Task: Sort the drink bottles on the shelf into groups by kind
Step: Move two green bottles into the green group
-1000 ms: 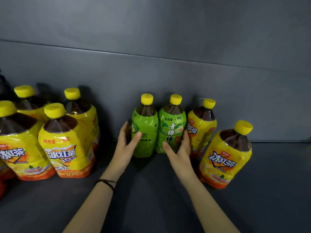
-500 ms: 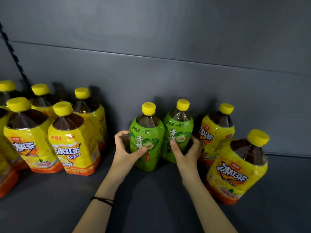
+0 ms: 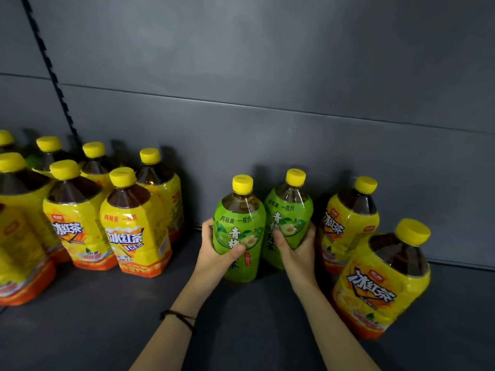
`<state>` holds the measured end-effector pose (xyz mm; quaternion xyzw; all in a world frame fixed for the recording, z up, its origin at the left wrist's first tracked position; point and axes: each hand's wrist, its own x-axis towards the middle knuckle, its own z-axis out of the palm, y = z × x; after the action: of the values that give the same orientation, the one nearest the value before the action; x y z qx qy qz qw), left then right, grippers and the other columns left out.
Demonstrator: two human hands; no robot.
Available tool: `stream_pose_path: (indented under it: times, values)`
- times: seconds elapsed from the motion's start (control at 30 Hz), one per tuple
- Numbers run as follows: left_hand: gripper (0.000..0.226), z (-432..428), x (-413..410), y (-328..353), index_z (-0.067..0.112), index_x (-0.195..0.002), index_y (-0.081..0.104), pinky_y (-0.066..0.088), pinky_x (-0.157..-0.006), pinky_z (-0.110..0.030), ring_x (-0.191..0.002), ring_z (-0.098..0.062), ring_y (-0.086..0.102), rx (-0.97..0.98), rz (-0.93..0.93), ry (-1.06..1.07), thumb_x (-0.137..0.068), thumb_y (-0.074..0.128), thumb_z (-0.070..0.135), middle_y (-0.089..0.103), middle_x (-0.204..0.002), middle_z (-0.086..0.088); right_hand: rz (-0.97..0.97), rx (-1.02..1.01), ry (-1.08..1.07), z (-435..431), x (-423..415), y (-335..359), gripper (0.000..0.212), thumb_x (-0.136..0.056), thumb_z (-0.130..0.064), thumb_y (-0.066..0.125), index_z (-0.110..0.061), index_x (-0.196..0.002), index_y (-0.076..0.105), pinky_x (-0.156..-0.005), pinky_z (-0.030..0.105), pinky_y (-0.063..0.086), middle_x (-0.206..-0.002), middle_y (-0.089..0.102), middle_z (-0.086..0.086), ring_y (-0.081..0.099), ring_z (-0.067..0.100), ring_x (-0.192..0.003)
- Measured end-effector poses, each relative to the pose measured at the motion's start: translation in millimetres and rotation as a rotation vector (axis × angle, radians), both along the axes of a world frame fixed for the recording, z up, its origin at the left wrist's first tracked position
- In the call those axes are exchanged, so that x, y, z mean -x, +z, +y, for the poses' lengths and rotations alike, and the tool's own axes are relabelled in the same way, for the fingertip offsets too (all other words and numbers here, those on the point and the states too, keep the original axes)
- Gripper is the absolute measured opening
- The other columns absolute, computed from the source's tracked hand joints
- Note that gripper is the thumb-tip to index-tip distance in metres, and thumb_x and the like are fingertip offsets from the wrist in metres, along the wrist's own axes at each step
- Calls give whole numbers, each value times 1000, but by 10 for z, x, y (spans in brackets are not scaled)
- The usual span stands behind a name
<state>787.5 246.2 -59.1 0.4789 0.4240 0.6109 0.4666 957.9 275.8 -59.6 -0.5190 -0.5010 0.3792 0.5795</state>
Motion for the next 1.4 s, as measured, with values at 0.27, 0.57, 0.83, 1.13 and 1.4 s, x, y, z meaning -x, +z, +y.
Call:
stream_pose_path:
  times: [0.27,0.57,0.83,1.13,1.4]
  values:
    - [92,-449,40,105,32,-119,49,53,-77,-21,-104,-11,67,3,42,27,-41,83,68,71,-110,12,-46,-4,116,-317,-133,-12,89,-48,-60,71,-43,-127,35,-87,26,47,-126,53,-5,54,12,-114]
    - [79,-1264,-72,62,54,-104,54,55,-78,-32,-98,-10,68,34,84,216,-33,78,78,71,-105,14,3,-47,222,-1097,-208,-15,81,-46,-69,81,-55,-117,45,-92,46,54,-120,61,-6,62,11,-110]
    - [72,-1827,91,135,48,-91,65,58,-66,-28,-84,-17,71,-77,19,436,-24,87,64,74,-93,2,192,-9,197,-1611,65,59,77,-41,-50,82,-55,-113,53,-88,50,54,-110,68,-6,67,14,-100]
    - [91,-2677,1074,570,30,-96,63,56,-57,-26,-74,-13,71,-132,-81,641,-17,83,71,75,-85,3,273,-64,385,-2283,1101,564,62,-47,-50,68,-78,-96,43,-61,9,51,-93,63,-42,64,-14,-86]
    - [82,-3827,2348,696,35,-90,64,54,-53,-21,-66,-8,70,-165,-79,737,-18,85,66,74,-79,9,276,-147,595,-3284,2562,502,66,-57,-44,72,-55,-118,49,-70,15,53,-109,67,-20,67,2,-96]
